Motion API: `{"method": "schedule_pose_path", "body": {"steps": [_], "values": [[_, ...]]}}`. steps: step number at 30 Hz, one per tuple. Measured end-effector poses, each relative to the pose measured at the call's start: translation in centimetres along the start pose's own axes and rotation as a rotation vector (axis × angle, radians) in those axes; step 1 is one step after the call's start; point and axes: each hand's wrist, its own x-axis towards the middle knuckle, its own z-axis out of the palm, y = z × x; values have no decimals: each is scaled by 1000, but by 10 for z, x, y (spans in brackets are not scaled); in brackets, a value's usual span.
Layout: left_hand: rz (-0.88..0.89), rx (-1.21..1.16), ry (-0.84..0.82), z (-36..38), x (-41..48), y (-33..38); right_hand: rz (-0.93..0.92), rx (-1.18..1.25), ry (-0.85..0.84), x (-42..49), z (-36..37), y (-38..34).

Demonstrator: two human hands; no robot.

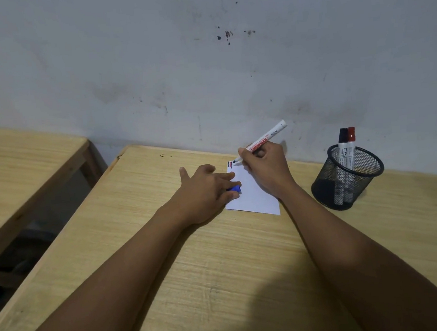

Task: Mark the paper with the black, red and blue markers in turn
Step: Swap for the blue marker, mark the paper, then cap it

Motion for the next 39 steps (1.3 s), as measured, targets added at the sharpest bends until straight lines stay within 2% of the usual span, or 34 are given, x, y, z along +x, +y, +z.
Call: {"method": "schedule_pose_path", "body": {"steps": [5, 9, 12, 16, 23, 32, 37, 39], "values": [[-33, -5, -6, 1, -2, 2, 74, 329, 14, -2, -17, -18], [-49, -12, -40, -6, -1, 8, 38, 400, 42, -15, -31, -52], [-52, -1, -16, -17, -5, 17, -24, 344, 40, -28, -51, -79], [-67, -80, 134, -47, -11, 37, -104, 307, 24, -53, -84, -108], [69, -244, 402, -125, -20, 99, -223, 325, 37, -101, -129, -158], [210, -291, 462, -180, -37, 170, -393, 277, 98, -144, -181, -204], [305, -201, 477, -195, -48, 200, -413, 182, 54, -159, -194, -213], [301, -41, 567, -196, -50, 209, -397, 163, 85, -162, -196, -215]]}}
